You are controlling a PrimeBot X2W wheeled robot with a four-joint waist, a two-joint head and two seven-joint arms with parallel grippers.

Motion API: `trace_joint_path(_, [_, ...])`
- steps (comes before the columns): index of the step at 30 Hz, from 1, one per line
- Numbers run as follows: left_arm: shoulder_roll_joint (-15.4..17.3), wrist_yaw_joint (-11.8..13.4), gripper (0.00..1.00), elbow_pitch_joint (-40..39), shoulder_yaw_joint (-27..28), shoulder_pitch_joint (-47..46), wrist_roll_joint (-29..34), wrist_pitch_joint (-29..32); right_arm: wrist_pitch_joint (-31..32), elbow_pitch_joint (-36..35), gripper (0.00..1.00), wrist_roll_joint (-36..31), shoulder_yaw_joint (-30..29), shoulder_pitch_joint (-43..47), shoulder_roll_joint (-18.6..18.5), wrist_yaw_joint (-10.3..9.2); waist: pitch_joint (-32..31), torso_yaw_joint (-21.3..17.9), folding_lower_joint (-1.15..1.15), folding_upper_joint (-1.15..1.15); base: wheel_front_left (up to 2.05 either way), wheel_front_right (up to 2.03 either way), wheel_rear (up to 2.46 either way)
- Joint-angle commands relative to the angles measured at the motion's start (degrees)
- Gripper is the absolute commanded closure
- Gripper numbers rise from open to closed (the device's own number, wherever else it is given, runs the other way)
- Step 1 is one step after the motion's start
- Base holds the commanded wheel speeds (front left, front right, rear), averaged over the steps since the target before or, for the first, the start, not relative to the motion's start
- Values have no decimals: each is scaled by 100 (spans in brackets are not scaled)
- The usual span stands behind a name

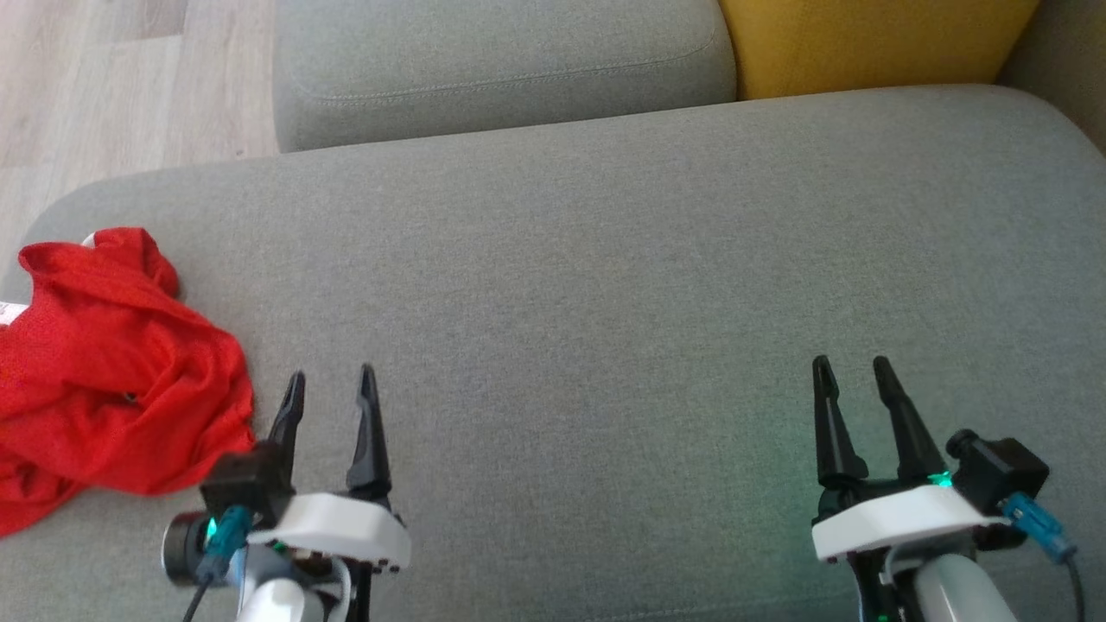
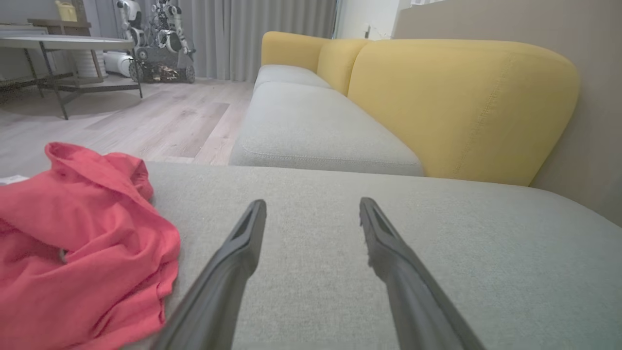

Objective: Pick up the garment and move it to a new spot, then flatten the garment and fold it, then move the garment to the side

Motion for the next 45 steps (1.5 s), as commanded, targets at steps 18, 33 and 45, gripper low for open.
trace_joint_path(18, [-301, -684, 0, 239, 788, -117, 574, -126, -133, -5, 0, 130, 280, -373, -49, 12, -18, -11, 0, 0, 0, 0, 0])
trace_joint_path(33, [-305, -526, 0, 159, 819, -196, 457, -126, -133, -3, 0, 3, 479, -353, -49, 12, -32, 627, 0, 0, 0, 0, 0])
trace_joint_path(45, [-306, -515, 0, 0, 1171, -75, 525, -126, -133, 33, 0, 34, 724, -231, -49, 12, -155, 1810, 0, 0, 0, 0, 0])
